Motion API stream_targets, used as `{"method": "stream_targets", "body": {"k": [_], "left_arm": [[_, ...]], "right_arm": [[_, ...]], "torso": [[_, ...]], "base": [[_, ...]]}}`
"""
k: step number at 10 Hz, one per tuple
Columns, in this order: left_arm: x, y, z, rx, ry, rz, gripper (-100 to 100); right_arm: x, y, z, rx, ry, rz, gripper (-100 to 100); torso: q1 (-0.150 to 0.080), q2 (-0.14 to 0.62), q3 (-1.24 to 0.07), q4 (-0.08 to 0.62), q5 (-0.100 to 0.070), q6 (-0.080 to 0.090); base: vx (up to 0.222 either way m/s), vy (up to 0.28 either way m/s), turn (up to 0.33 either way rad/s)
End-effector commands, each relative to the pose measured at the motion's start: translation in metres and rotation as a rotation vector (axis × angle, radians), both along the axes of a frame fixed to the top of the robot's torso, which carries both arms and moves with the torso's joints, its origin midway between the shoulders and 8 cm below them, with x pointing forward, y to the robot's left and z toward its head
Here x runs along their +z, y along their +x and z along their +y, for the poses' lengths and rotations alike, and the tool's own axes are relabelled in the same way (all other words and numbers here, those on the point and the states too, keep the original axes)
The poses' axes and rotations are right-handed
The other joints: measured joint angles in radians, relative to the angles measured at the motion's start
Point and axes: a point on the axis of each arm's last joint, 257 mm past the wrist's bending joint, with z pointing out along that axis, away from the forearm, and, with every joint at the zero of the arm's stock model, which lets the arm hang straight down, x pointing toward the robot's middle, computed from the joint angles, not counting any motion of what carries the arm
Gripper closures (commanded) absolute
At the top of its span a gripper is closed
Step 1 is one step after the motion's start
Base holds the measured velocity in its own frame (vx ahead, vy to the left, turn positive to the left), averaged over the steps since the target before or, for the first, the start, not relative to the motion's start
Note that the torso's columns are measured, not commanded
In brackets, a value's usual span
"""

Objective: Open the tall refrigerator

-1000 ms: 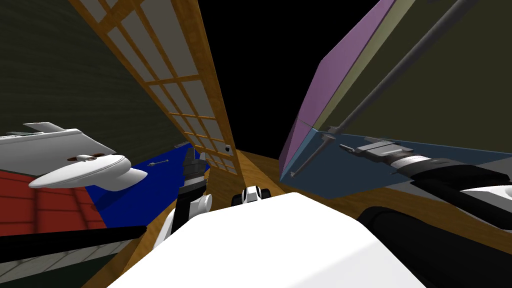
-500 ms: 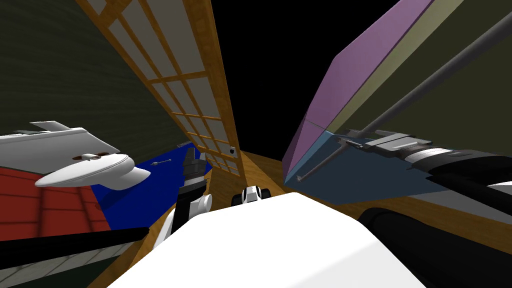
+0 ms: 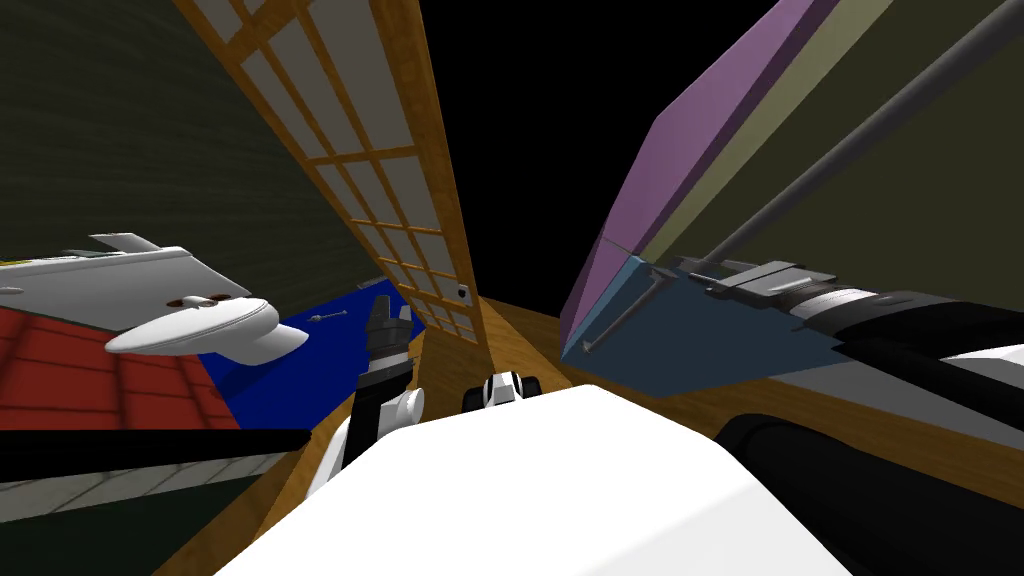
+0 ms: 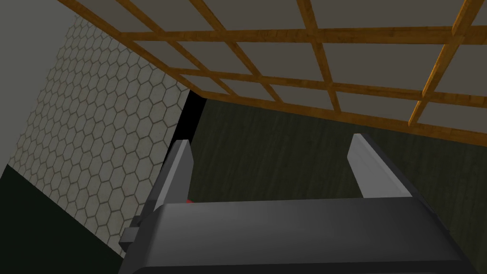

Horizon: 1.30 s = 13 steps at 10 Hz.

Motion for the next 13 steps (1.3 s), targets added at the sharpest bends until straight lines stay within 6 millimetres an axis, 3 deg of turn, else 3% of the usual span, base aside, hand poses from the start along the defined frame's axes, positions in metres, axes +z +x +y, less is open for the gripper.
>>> {"method": "stream_targets", "body": {"k": [1, 6, 7, 8, 9, 10, 11, 13], "left_arm": [[0.000, 0.000, 0.000, 0.000, 0.000, 0.000, 0], [0.000, 0.000, 0.000, 0.000, 0.000, 0.000, 0], [0.000, 0.000, 0.000, 0.000, 0.000, 0.000, 0], [0.000, 0.000, 0.000, 0.000, 0.000, 0.001, 0], [0.000, 0.000, 0.000, 0.001, 0.000, 0.001, 0], [0.000, 0.000, 0.000, 0.001, 0.000, 0.001, 0], [0.000, 0.000, 0.000, 0.001, 0.000, 0.001, 0], [0.000, 0.000, 0.000, 0.001, 0.000, 0.001, 0]], "right_arm": [[-0.002, 0.013, 0.041, 0.102, 0.004, 0.010, 100], [0.001, 0.034, 0.114, 0.288, -0.005, 0.016, 100], [0.000, 0.031, 0.104, 0.255, -0.003, 0.007, 100], [-0.001, 0.032, 0.143, 0.357, 0.013, 0.010, 100], [-0.002, 0.032, 0.144, 0.361, 0.013, 0.013, 100], [0.001, 0.029, 0.175, 0.440, 0.026, 0.006, 100], [-0.001, 0.029, 0.179, 0.456, 0.025, 0.015, 100], [0.004, 0.018, 0.235, 0.608, 0.046, 0.000, 100]], "torso": [[0.001, -0.003, -0.002, 0.001, 0.001, 0.004], [0.004, -0.013, -0.009, -0.003, 0.005, -0.001], [0.006, -0.015, -0.010, -0.005, 0.004, -0.004], [0.008, -0.024, -0.016, -0.006, 0.006, -0.002], [0.004, -0.025, -0.018, -0.005, 0.008, -0.001], [0.000, -0.022, -0.017, -0.005, 0.005, -0.002], [-0.004, -0.019, -0.015, -0.003, 0.005, 0.001], [-0.009, -0.011, -0.010, 0.000, 0.002, 0.003]], "base": [[-0.369, -0.112, -0.005], [-0.352, -0.126, 0.014], [-0.154, -0.068, 0.016], [-0.046, -0.137, -0.333], [-0.014, -0.149, -0.250], [0.033, -0.173, -0.346], [0.030, -0.147, -0.203], [0.022, -0.218, -0.401]]}}
